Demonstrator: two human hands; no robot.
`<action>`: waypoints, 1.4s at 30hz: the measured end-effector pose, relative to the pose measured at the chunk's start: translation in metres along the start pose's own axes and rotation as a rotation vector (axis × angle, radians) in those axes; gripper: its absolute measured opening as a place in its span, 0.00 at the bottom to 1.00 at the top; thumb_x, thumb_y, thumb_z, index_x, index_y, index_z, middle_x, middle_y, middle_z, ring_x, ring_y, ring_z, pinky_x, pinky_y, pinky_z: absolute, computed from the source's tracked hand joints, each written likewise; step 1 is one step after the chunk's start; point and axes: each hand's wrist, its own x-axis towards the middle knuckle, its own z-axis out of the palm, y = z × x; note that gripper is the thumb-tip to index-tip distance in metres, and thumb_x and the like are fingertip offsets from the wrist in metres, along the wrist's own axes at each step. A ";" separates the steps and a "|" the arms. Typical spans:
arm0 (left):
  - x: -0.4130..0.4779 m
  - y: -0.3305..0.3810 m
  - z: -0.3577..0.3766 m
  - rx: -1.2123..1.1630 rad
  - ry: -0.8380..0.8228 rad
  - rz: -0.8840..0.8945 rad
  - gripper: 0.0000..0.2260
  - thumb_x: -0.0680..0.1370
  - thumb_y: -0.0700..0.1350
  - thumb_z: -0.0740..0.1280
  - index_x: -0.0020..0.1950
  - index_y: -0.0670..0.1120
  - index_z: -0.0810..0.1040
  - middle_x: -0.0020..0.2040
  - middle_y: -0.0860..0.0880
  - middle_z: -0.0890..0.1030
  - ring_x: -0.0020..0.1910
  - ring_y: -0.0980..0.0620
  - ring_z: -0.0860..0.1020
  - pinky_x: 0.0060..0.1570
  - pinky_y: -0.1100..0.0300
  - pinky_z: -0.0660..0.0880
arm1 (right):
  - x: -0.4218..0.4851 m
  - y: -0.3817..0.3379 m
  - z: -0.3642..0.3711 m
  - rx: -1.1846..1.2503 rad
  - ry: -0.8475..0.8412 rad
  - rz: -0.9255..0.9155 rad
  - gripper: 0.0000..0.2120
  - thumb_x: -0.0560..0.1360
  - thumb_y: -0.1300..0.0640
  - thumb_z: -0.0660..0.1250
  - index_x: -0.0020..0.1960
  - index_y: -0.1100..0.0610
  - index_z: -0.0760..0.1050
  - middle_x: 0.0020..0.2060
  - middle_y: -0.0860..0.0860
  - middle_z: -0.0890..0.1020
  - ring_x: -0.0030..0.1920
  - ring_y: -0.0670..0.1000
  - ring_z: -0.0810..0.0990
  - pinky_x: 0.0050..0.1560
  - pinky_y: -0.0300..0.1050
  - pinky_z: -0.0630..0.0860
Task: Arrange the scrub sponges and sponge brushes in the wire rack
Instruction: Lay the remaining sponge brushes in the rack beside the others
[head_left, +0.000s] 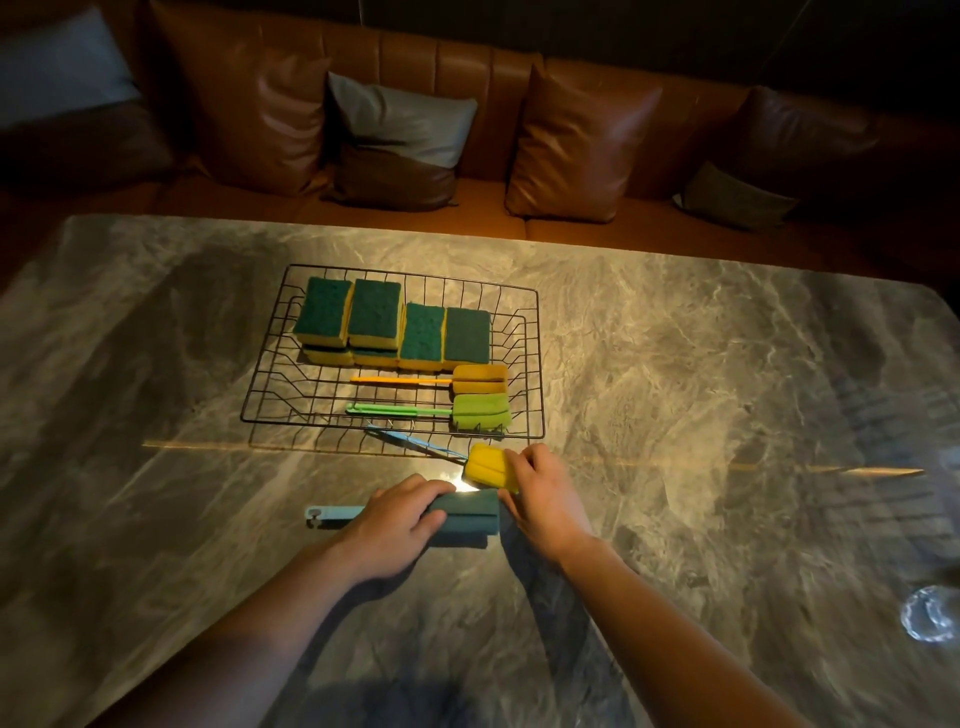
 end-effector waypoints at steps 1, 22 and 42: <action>-0.001 0.000 -0.005 -0.003 0.005 0.004 0.17 0.83 0.52 0.60 0.72 0.57 0.70 0.61 0.57 0.74 0.61 0.54 0.72 0.62 0.49 0.73 | 0.000 0.000 0.001 -0.005 0.005 0.009 0.25 0.79 0.49 0.67 0.73 0.54 0.66 0.61 0.53 0.70 0.59 0.53 0.72 0.61 0.49 0.77; -0.013 0.020 -0.096 -0.205 0.197 0.145 0.03 0.82 0.48 0.65 0.52 0.57 0.75 0.40 0.53 0.79 0.37 0.55 0.79 0.33 0.60 0.74 | 0.041 -0.016 -0.084 0.504 -0.107 -0.012 0.17 0.75 0.58 0.75 0.63 0.54 0.78 0.56 0.50 0.81 0.55 0.49 0.80 0.56 0.43 0.79; 0.104 0.037 -0.089 -0.194 0.188 0.015 0.08 0.79 0.57 0.68 0.47 0.54 0.75 0.36 0.49 0.78 0.33 0.53 0.74 0.34 0.53 0.70 | 0.144 0.001 -0.095 0.357 -0.053 0.014 0.12 0.74 0.61 0.76 0.55 0.59 0.78 0.53 0.56 0.82 0.55 0.57 0.79 0.59 0.57 0.76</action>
